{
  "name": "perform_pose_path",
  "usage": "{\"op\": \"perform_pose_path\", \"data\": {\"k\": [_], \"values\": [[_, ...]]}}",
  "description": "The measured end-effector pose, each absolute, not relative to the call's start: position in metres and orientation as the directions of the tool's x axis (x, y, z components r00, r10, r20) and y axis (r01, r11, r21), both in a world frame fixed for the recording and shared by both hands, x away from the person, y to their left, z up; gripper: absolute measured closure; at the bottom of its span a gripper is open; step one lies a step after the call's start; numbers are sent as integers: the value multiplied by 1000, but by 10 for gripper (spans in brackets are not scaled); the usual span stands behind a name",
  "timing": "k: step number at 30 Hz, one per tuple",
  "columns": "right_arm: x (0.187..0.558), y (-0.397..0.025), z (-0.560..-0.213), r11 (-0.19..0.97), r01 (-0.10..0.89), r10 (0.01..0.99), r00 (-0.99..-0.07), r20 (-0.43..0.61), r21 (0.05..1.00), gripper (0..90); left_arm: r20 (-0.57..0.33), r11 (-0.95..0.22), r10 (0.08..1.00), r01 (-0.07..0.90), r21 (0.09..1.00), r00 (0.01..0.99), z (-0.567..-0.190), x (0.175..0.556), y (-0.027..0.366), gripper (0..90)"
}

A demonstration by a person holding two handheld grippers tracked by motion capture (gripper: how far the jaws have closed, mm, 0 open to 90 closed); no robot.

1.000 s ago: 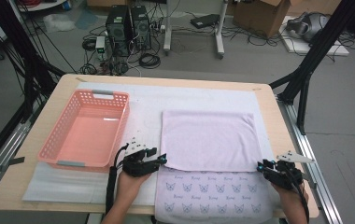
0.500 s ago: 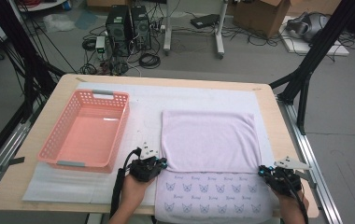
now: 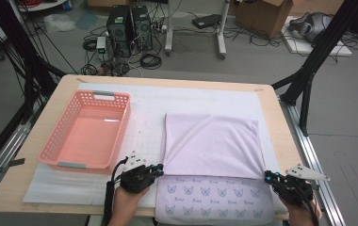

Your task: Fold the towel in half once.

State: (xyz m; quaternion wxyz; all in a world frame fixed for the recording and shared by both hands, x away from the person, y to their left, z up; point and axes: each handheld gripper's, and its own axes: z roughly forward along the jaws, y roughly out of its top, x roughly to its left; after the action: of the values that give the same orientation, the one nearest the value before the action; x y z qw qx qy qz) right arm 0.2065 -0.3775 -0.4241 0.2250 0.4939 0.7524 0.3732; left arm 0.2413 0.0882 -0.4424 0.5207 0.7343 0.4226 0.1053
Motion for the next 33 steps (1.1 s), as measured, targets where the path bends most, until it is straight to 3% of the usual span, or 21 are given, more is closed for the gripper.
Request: {"op": "perform_pose_path", "data": {"k": [6,7,9,14,19,26,29,33], "values": [[204,-376,-422,244,571,911,-413,17,784,857,-300,-75,719,499,863,627,-439,238,92,874],[203,-377,-421,248,568,908,-418,15,785,833,-309,-65,714,499,864,628,-439,238,93,874],[204,-378,-421,225,572,921,-389,19,789,705,-313,-56,712,495,867,628,-439,239,93,874],[201,-381,-416,175,549,932,-359,42,817,730,-308,-66,710,495,866,633,-441,239,91,872],[207,-370,-420,213,584,914,-403,52,783,718,-316,-45,710,488,872,630,-440,238,93,872],[200,-369,-425,253,625,930,-367,-8,738,564,-325,-38,703,490,871,632,-441,239,94,871],[201,-378,-431,255,645,931,-364,-4,721,678,-321,-48,703,492,869,634,-443,239,93,870],[201,-383,-432,251,641,938,-347,-18,725,665,-312,-54,707,488,871,635,-443,239,92,870]]}}
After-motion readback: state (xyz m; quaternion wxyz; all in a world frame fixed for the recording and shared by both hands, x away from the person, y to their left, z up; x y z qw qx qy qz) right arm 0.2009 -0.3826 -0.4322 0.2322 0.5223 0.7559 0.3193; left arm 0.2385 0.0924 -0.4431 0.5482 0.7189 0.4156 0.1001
